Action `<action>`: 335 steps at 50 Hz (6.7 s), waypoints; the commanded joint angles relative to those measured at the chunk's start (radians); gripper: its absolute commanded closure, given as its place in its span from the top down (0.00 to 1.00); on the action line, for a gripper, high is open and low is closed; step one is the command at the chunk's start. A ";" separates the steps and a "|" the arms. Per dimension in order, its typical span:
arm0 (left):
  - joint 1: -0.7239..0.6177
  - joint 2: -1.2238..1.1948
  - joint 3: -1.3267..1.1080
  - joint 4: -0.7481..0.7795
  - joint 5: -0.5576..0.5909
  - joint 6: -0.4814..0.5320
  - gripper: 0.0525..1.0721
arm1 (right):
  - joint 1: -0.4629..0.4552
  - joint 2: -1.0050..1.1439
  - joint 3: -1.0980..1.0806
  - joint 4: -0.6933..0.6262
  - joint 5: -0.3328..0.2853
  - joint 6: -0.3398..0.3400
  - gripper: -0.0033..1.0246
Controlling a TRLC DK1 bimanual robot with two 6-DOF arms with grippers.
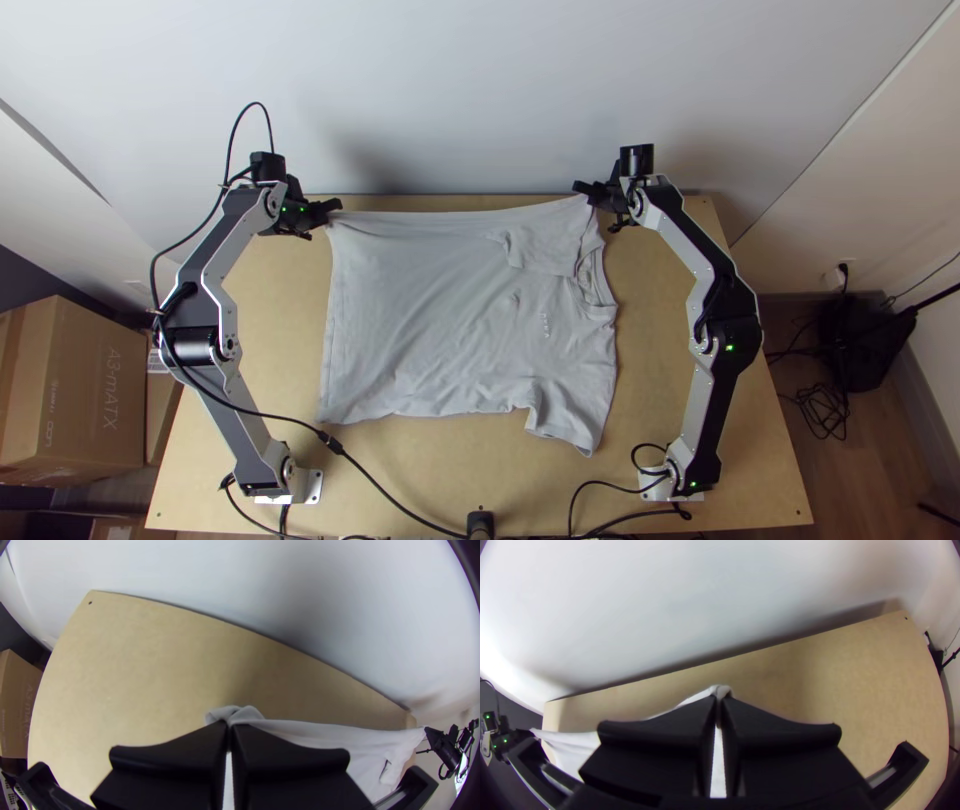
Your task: Fold the t-shirt
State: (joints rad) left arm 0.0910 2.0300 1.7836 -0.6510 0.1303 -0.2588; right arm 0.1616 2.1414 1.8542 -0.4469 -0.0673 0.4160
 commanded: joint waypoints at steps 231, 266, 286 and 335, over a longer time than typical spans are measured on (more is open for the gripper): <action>-0.336 -0.804 -1.032 -0.638 -0.095 0.260 0.90 | 0.266 -0.795 -1.109 -0.630 -0.269 0.061 0.03; -0.260 -0.735 -1.024 -0.523 -0.087 0.346 0.03 | 0.133 -0.911 -1.104 -0.691 -0.267 0.024 0.03; -0.011 -0.843 -0.972 -0.561 -0.087 0.510 0.03 | -0.105 -0.931 -1.083 -0.707 -0.190 -0.132 0.03; -0.054 -0.554 -0.477 -0.242 -0.057 0.354 0.03 | 0.023 -0.641 -0.635 -0.366 -0.174 -0.134 0.03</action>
State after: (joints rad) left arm 0.0280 1.4204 1.2407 -0.9127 0.0853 0.1112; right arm 0.1791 1.4258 1.1557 -0.8375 -0.2504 0.3000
